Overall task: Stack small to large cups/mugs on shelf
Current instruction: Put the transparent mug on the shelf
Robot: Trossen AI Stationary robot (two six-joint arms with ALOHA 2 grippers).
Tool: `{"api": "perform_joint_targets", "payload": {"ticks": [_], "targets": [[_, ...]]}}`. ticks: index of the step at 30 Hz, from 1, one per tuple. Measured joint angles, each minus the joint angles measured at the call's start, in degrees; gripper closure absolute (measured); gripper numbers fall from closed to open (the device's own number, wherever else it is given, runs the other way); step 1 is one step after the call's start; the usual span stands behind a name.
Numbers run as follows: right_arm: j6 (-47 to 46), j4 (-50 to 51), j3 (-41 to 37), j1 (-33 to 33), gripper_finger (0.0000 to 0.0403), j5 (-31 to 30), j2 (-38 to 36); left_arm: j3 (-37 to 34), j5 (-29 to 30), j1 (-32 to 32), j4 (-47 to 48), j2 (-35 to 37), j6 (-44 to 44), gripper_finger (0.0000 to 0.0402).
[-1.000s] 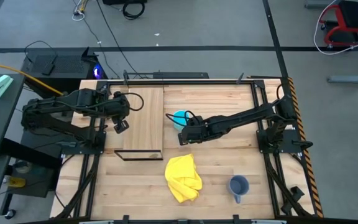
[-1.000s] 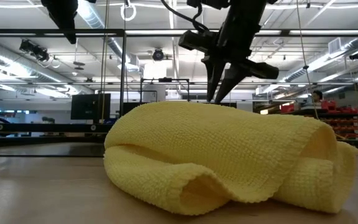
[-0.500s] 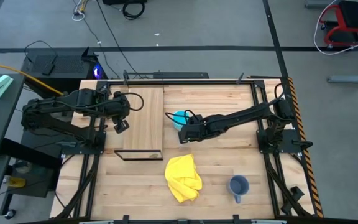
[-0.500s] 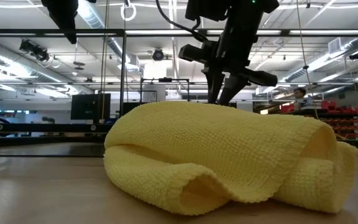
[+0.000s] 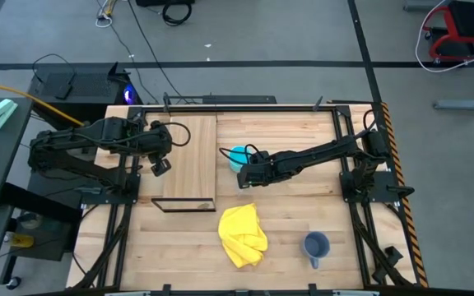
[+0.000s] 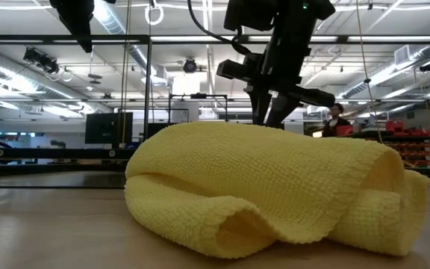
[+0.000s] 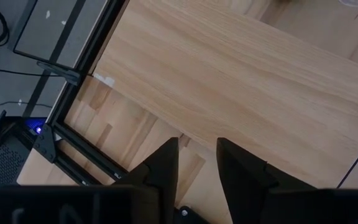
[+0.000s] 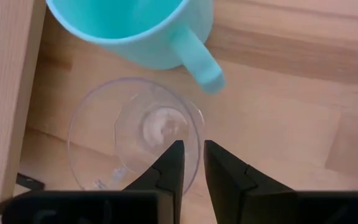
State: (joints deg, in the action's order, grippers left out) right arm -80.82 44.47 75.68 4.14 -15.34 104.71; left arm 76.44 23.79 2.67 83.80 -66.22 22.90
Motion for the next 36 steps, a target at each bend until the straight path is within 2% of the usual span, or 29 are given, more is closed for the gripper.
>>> {"api": "perform_joint_targets", "payload": {"ticks": [6,16,21,30,36], "targets": [[0.0,-0.2,0.0,-0.5,0.0341,0.2,0.6,0.0,0.0,0.0,0.0,0.0,0.4,0.0288],[3.0,-3.2,0.0,-0.5,0.0395,0.9,2.2,0.0,0.0,0.0,0.0,0.0,0.4,0.0283],[6.3,-3.7,0.1,-0.3,0.0396,0.9,1.9,0.0,0.0,0.0,0.0,0.0,0.0,0.0288],[18.1,-3.1,4.4,0.5,0.0400,5.6,1.7,0.0,0.0,0.0,0.1,0.0,-2.7,0.0288],[28.4,9.3,13.7,0.9,0.0401,5.9,1.7,0.0,0.0,0.0,0.9,0.0,-4.0,0.0291]]}}
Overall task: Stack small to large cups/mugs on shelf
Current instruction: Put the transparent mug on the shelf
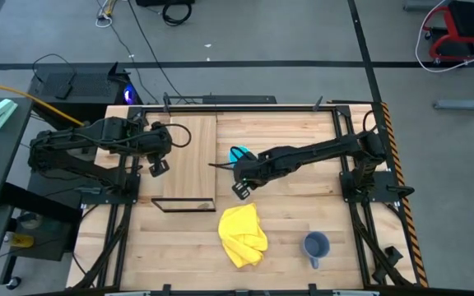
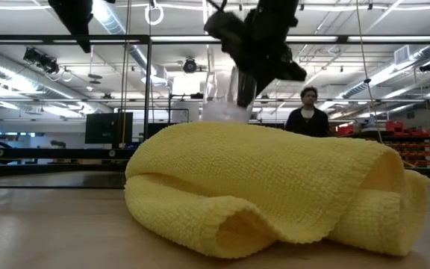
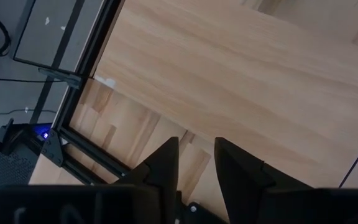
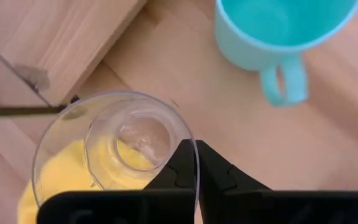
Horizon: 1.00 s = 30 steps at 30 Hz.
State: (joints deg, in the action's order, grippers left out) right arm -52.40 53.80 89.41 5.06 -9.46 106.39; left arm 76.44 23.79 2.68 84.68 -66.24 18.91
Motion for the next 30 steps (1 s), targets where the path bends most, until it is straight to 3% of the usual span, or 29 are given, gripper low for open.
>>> {"api": "perform_joint_targets", "payload": {"ticks": [6,12,23,30], "targets": [[20.7,8.3,10.5,-0.1,0.0402,-2.9,-0.1,0.0,0.0,0.0,2.0,0.0,-0.2,0.0296],[44.9,9.1,18.0,-1.5,0.0402,-2.8,-0.1,0.0,0.0,0.0,2.9,0.3,-0.7,0.0297],[52.2,9.2,21.1,-13.3,0.0403,6.3,-0.1,0.0,1.6,0.1,3.2,6.4,0.0,0.0302],[59.8,4.3,21.2,-15.5,0.0403,10.4,0.6,0.0,2.9,0.2,2.9,10.6,0.0,0.0305]]}}
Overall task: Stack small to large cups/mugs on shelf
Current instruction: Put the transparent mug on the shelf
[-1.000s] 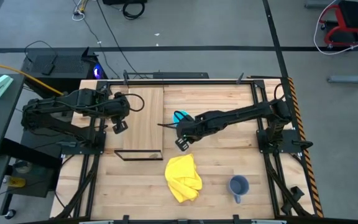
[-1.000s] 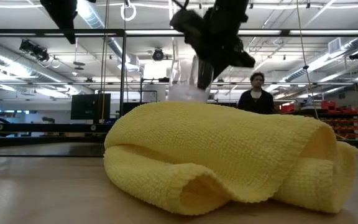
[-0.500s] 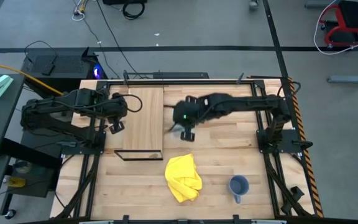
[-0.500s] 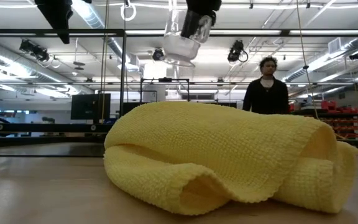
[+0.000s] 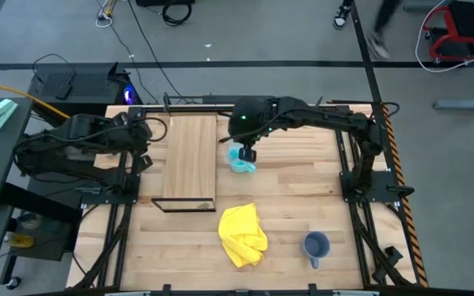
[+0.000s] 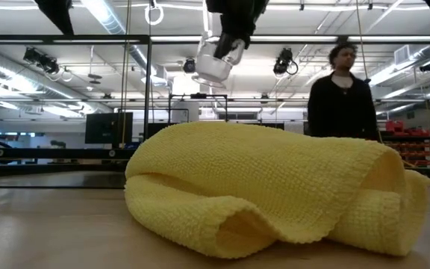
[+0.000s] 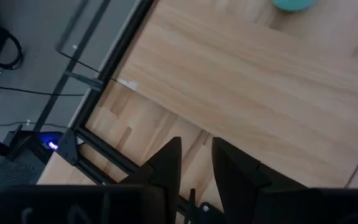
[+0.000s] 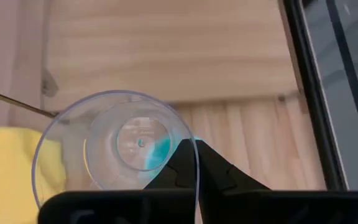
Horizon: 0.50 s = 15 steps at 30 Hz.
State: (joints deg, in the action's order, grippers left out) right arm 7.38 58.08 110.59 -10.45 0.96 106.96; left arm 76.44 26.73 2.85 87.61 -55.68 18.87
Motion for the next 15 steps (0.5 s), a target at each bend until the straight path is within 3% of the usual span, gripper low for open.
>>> {"api": "perform_joint_targets", "payload": {"ticks": [8,15], "targets": [[5.8,-3.3,1.6,0.8,0.0403,5.6,5.7,0.0,2.2,0.0,0.1,1.4,1.5,0.0316],[9.7,-1.0,13.7,1.0,0.0403,7.6,15.0,0.0,2.2,0.0,0.1,1.4,4.8,0.0324]]}}
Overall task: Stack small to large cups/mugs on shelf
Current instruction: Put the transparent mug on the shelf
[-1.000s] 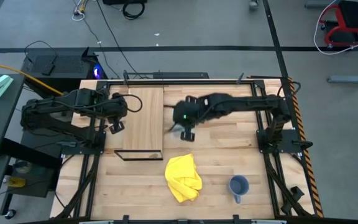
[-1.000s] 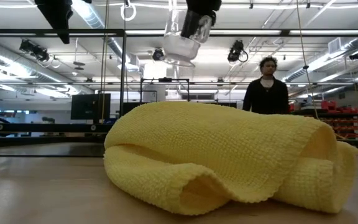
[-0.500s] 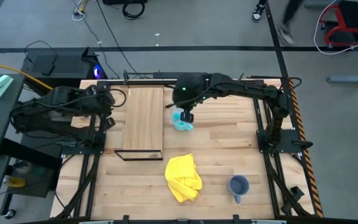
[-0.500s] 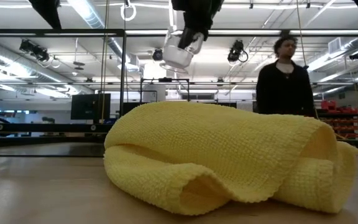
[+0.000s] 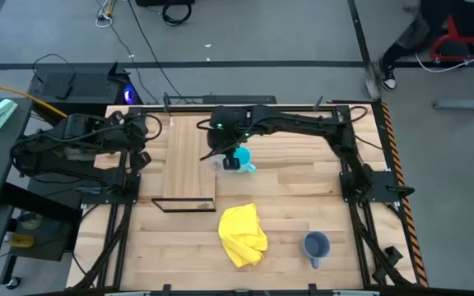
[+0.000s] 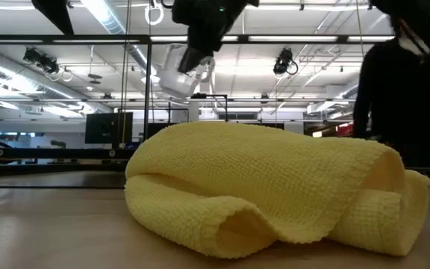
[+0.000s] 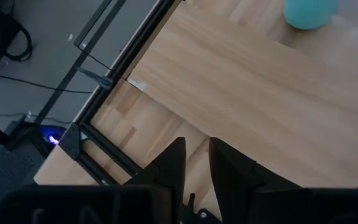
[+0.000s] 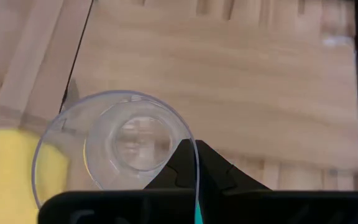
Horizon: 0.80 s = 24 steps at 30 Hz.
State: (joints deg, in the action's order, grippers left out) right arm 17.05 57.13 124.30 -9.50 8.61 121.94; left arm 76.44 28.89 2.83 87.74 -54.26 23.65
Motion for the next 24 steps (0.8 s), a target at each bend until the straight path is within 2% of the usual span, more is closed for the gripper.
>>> {"api": "perform_joint_targets", "payload": {"ticks": [7,24], "targets": [[3.5,1.7,10.0,0.9,0.0403,1.0,7.0,0.0,-0.1,0.0,2.5,0.0,4.4,0.0323],[4.4,1.2,10.6,3.0,0.0403,2.4,12.5,0.0,-0.1,0.0,2.3,0.6,4.7,0.0343]]}}
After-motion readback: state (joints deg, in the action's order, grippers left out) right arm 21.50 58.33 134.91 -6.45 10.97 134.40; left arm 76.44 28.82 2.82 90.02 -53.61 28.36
